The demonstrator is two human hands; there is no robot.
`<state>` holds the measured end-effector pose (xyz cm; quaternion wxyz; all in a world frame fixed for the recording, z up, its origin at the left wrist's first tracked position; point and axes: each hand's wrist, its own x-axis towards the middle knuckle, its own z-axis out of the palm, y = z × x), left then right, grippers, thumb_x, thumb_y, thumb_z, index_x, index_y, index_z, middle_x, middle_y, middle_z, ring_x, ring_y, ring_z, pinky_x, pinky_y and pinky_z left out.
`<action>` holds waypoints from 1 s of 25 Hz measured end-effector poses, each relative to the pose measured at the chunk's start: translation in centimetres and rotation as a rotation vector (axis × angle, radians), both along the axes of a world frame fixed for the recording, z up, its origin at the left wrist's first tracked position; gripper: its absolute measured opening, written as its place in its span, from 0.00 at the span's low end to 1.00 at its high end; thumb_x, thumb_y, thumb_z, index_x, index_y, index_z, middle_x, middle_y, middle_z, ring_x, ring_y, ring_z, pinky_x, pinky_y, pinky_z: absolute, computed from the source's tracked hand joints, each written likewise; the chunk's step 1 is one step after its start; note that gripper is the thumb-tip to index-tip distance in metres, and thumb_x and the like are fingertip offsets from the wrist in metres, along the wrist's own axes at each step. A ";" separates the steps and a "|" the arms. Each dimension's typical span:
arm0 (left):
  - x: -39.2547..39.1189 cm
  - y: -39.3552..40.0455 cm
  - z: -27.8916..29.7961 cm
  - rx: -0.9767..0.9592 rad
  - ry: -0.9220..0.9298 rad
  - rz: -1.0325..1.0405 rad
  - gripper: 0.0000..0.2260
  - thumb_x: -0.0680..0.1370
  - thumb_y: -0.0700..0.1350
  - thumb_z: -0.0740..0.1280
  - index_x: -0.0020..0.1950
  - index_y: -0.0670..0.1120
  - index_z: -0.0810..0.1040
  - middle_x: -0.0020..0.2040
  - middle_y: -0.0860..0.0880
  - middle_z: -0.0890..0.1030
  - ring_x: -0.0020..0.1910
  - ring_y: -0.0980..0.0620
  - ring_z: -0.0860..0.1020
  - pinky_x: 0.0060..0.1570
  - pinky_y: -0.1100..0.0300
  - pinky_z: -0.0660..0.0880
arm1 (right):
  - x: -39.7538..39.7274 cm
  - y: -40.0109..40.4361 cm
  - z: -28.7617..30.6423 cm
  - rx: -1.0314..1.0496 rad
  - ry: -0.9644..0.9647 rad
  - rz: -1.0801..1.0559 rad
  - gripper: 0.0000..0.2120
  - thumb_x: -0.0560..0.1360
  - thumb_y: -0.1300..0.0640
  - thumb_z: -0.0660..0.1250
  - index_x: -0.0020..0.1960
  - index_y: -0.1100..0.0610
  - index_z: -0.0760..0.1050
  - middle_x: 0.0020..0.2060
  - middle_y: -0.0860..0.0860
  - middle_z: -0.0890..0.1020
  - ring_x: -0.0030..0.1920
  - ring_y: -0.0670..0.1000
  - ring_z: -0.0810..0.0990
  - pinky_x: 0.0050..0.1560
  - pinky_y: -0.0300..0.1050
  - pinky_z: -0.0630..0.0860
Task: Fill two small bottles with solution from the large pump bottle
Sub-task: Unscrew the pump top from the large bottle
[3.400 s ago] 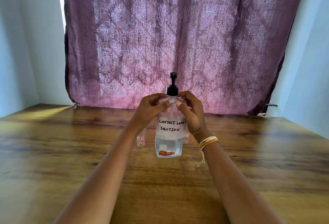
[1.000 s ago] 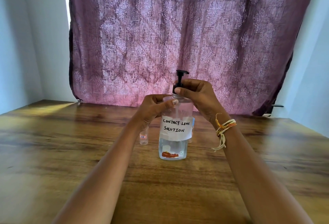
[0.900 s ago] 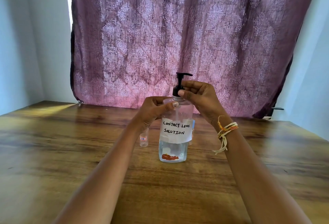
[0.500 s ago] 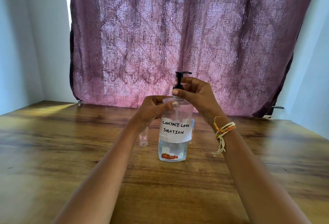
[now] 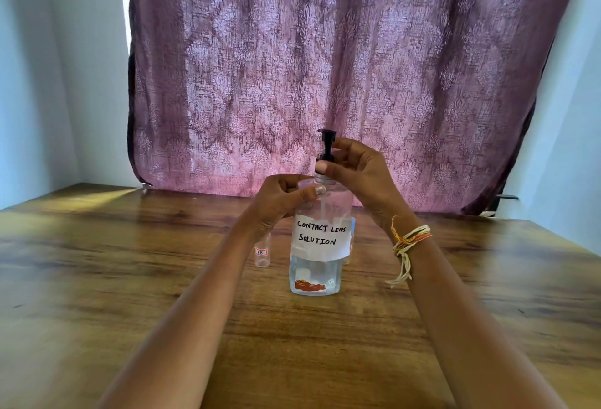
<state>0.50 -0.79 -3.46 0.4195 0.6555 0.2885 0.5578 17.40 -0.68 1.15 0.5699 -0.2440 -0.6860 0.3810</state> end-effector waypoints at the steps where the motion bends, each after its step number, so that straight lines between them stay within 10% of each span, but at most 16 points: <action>1: 0.0 0.0 0.0 0.006 0.003 0.000 0.15 0.64 0.53 0.75 0.47 0.48 0.86 0.43 0.47 0.86 0.43 0.50 0.84 0.43 0.57 0.80 | -0.3 -0.1 -0.1 0.021 -0.024 -0.058 0.24 0.67 0.66 0.76 0.62 0.63 0.75 0.45 0.57 0.85 0.45 0.51 0.84 0.48 0.45 0.81; 25: -0.2 0.3 -0.1 0.004 0.016 -0.003 0.17 0.65 0.52 0.75 0.49 0.45 0.85 0.50 0.38 0.84 0.48 0.44 0.84 0.52 0.46 0.80 | -0.7 -0.6 -0.3 0.007 -0.041 -0.127 0.24 0.65 0.64 0.78 0.59 0.62 0.77 0.46 0.55 0.85 0.44 0.46 0.84 0.45 0.36 0.79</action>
